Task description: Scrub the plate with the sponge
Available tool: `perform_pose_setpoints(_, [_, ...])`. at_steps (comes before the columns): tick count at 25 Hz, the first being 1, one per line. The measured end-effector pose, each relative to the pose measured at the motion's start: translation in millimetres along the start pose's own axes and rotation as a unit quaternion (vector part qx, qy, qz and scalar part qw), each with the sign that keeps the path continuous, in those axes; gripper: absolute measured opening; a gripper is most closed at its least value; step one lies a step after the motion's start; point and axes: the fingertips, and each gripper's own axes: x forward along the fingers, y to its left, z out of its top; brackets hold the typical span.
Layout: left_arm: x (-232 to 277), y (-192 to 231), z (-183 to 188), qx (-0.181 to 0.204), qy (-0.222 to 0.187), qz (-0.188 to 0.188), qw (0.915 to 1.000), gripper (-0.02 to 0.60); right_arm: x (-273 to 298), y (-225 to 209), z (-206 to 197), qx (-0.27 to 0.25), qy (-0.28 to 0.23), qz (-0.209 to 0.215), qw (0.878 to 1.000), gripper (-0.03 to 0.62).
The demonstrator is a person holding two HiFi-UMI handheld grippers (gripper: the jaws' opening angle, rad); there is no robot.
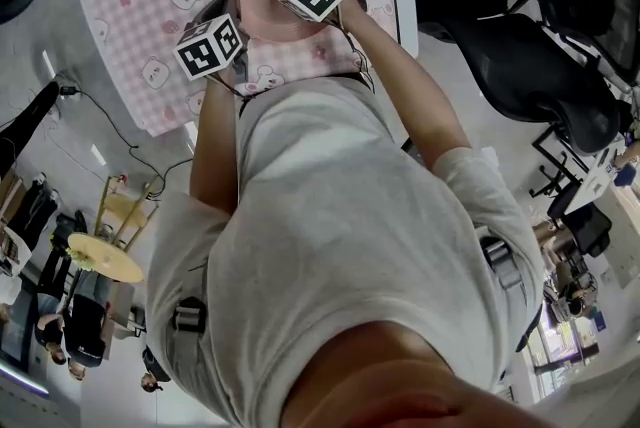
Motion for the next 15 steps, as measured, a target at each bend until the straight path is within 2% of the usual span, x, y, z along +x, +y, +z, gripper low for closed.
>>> perform_pose_setpoints(5, [1,4,-3,0.007,0.006,0.005,0.9999,0.032,11,37,-2,-0.033,0.006,0.044,0.998,0.06])
perform_pose_setpoints(15, [4,10,-10,-0.011,0.013,0.003,0.9998,0.031,14,90,-33,-0.087,0.049,0.087,0.991,0.06])
